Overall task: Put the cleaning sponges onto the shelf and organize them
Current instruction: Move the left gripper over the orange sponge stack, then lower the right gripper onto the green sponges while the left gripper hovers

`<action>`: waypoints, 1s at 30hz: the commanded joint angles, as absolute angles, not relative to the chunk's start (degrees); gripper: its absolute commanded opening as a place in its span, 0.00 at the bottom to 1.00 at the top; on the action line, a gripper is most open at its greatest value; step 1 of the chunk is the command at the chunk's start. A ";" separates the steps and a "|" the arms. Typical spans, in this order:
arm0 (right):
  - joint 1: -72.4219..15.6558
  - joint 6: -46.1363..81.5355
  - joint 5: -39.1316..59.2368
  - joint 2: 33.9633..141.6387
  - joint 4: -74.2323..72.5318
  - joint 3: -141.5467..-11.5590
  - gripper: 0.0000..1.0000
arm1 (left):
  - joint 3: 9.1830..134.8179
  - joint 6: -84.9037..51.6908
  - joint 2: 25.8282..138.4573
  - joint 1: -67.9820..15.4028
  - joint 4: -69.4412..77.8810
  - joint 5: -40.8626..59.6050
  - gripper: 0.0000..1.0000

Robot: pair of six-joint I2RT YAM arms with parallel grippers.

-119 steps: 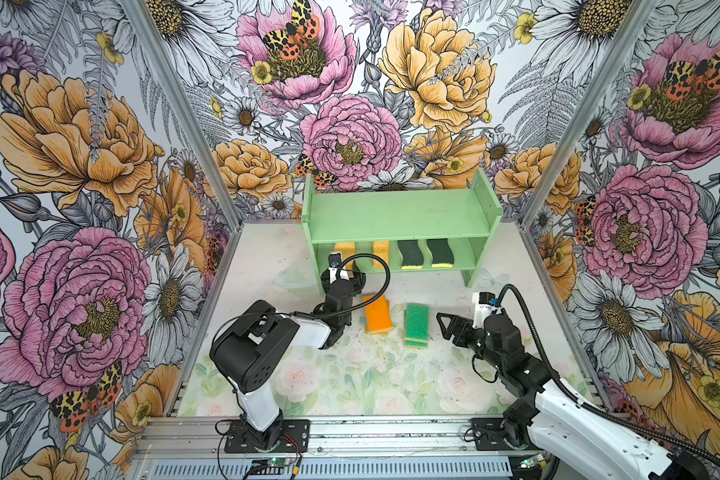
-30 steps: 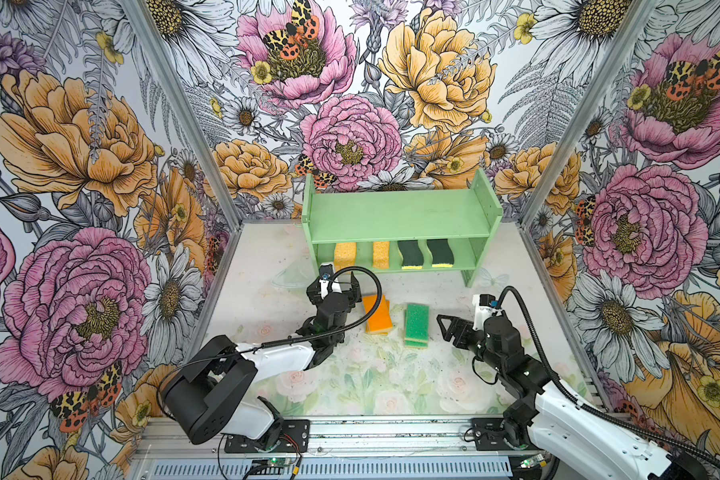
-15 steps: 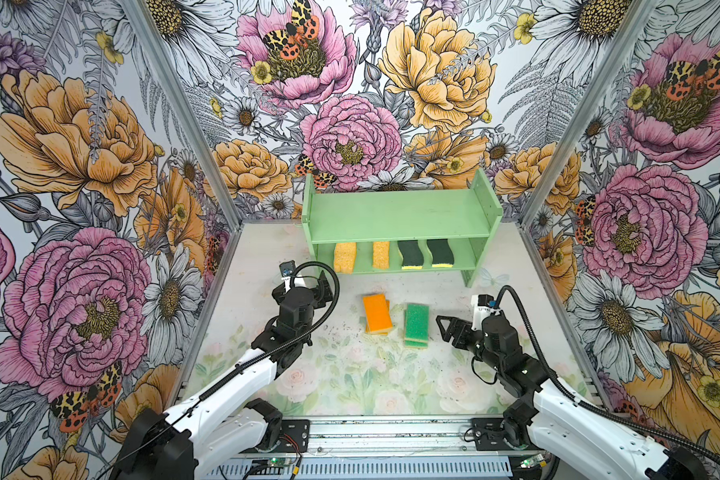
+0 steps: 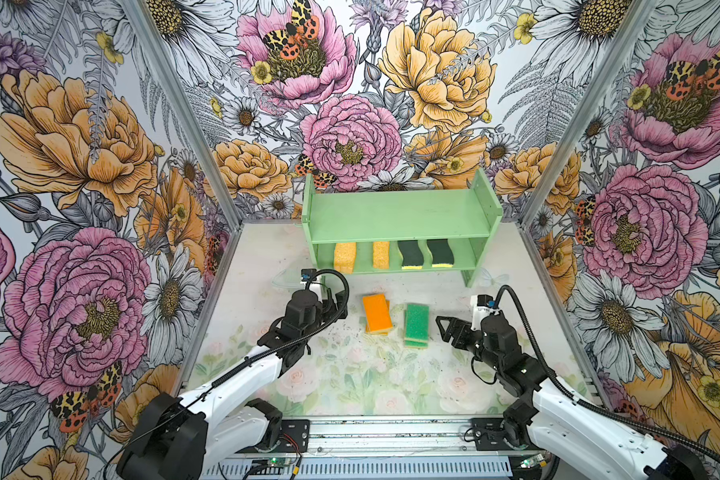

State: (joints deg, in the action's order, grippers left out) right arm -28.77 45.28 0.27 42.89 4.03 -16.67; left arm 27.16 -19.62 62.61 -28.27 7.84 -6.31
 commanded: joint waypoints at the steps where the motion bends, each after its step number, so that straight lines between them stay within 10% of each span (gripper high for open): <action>1: -28.65 45.72 0.53 43.07 3.16 -19.07 0.84 | 26.57 -20.12 63.84 -27.65 13.10 4.44 0.99; 21: -28.72 46.01 0.37 43.73 3.06 -18.99 0.83 | 26.34 -17.06 72.92 -26.53 25.32 34.05 0.99; 30: -28.89 46.23 -0.07 44.78 4.26 -19.92 0.83 | 24.70 -18.47 72.05 -27.33 23.57 29.38 0.99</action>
